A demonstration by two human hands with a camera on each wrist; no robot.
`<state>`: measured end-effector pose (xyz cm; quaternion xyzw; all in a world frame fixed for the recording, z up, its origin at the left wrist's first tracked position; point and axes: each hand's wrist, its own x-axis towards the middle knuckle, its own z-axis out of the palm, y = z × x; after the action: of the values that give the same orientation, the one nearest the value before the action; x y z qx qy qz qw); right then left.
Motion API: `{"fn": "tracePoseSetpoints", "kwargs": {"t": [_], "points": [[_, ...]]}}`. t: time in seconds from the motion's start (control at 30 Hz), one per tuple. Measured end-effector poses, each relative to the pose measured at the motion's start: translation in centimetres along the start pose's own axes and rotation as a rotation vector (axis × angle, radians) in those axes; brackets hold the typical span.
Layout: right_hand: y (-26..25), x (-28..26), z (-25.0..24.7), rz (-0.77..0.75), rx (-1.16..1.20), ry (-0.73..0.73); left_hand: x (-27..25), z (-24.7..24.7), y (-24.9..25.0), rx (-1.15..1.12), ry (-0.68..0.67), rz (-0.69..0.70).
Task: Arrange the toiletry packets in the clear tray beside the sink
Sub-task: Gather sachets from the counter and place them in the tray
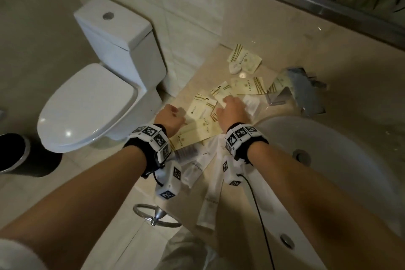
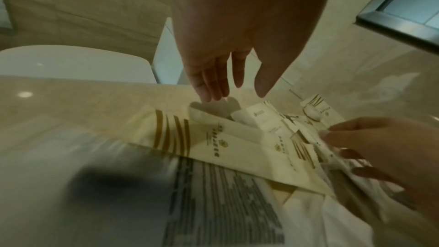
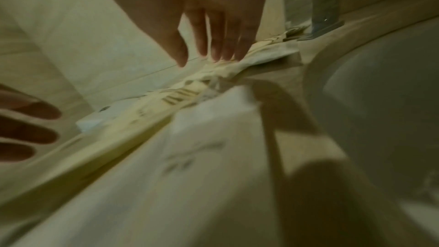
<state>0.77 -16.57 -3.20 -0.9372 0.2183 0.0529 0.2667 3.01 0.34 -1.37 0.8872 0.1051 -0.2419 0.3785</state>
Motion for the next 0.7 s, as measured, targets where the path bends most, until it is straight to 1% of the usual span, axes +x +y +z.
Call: {"fn": "tracePoseSetpoints", "kwargs": {"t": [0.07,0.1,0.17,0.27,0.43,0.5,0.6,0.7], "points": [[0.6,1.1,0.1,0.065,-0.065,0.114,0.9,0.4,0.2,0.007,-0.010,0.022],[0.9,1.6,0.2,0.084,-0.095,0.122,1.4,0.6,0.3,0.022,-0.026,0.033],[1.5,2.1,0.3,0.085,-0.160,0.079,2.0,1.0,0.4,0.056,-0.044,0.053],[2.1,2.7,0.3,0.024,-0.249,0.039,2.8,1.7,0.7,0.113,-0.060,0.089],[2.7,3.0,0.0,0.000,-0.151,-0.071,3.6,2.6,1.5,0.134,-0.107,0.099],[3.2,3.2,-0.4,-0.012,-0.155,-0.046,3.9,2.7,2.4,0.168,-0.129,0.118],[3.7,3.8,-1.2,-0.027,-0.194,0.049,4.2,2.3,3.6,0.139,-0.076,0.175],[4.0,5.0,-2.1,-0.009,-0.133,0.119,4.7,1.9,3.9,0.036,0.016,0.262]]}}
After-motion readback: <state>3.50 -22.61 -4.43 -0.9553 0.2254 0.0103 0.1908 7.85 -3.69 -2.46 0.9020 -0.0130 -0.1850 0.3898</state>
